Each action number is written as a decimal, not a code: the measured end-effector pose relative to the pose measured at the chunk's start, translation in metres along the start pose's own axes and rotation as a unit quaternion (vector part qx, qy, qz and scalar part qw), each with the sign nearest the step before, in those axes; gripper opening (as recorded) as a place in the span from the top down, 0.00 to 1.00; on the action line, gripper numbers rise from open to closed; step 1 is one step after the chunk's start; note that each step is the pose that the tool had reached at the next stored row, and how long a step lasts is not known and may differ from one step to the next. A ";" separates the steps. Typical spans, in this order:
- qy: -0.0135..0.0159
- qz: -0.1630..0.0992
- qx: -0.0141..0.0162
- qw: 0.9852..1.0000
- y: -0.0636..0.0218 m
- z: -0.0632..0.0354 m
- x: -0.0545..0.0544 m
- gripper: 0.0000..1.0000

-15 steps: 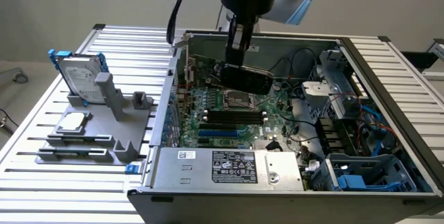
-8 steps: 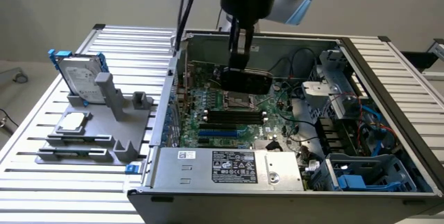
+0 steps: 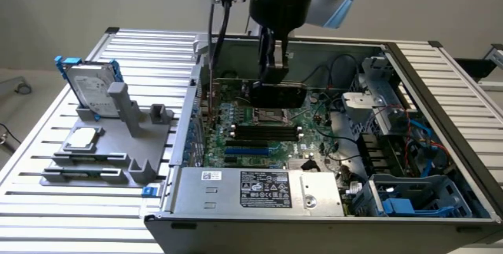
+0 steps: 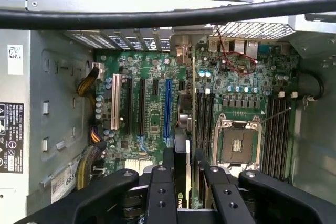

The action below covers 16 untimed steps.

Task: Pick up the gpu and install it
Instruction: 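Insert the gpu into the slot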

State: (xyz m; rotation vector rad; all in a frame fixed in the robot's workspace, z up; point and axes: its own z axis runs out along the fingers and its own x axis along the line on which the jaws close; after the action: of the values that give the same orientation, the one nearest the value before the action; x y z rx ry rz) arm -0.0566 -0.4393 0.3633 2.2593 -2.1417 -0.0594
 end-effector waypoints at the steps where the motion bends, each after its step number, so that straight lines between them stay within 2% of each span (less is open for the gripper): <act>1: -0.002 -0.002 0.000 1.000 0.0000 0.0007 0.000 0.74; 2: -0.005 -0.003 0.000 1.000 0.0000 0.0015 0.000 0.74; 7: -0.029 -0.004 0.002 1.000 0.0000 0.0052 0.006 0.74; 8: -0.030 -0.004 0.002 1.000 0.0001 0.0057 0.007 0.74; 16: -0.030 -0.004 0.002 1.000 0.0009 0.0078 0.010 0.74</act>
State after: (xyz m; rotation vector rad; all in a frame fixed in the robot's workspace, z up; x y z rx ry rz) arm -0.0574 -0.4494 0.3554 2.2968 -2.1635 -0.1265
